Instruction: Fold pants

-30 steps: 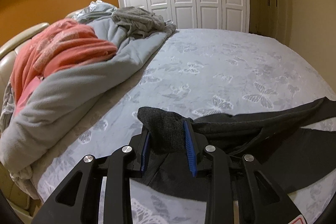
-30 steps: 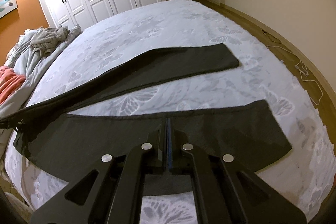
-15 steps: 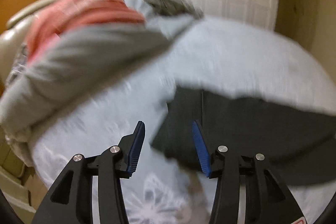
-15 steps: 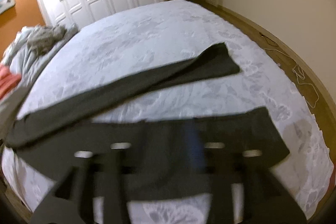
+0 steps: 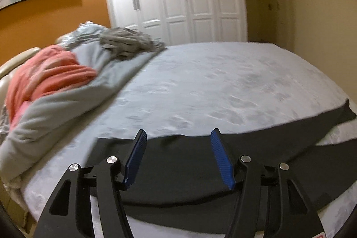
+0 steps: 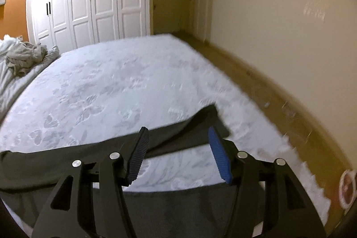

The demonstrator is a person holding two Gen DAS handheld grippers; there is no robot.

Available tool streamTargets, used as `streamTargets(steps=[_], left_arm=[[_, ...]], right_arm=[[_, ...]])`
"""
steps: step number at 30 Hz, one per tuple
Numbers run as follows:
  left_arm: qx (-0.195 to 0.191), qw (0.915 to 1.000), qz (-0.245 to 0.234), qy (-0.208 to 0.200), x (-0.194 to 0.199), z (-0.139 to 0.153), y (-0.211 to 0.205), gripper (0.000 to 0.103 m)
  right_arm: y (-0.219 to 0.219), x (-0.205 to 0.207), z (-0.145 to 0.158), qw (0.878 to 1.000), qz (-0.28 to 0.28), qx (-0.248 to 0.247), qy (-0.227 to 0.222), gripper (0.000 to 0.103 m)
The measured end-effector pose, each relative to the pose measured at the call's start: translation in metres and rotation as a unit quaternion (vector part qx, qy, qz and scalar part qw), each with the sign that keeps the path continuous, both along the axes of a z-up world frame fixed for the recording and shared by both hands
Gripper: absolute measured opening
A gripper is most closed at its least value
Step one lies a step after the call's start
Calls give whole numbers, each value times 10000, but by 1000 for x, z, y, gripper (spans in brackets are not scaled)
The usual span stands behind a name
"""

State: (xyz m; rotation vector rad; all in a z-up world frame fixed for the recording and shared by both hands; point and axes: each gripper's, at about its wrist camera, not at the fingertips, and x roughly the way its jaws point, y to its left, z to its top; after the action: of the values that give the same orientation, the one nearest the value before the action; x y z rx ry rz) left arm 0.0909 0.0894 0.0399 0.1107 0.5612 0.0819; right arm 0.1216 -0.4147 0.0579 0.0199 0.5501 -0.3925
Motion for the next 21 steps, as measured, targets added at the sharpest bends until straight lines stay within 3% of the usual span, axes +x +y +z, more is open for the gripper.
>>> streamTargets(steps=[4, 12, 21], left_arm=[[-112, 9996, -25, 255, 15, -19, -17, 58], [-13, 9990, 264, 361, 26, -38, -4, 58], [198, 9990, 268, 305, 26, -43, -13, 58]], right_arm=[[12, -6, 4, 9988, 49, -489, -62, 54], [15, -9, 4, 9984, 86, -551, -65, 54], [19, -11, 3, 9983, 80, -577, -33, 54]])
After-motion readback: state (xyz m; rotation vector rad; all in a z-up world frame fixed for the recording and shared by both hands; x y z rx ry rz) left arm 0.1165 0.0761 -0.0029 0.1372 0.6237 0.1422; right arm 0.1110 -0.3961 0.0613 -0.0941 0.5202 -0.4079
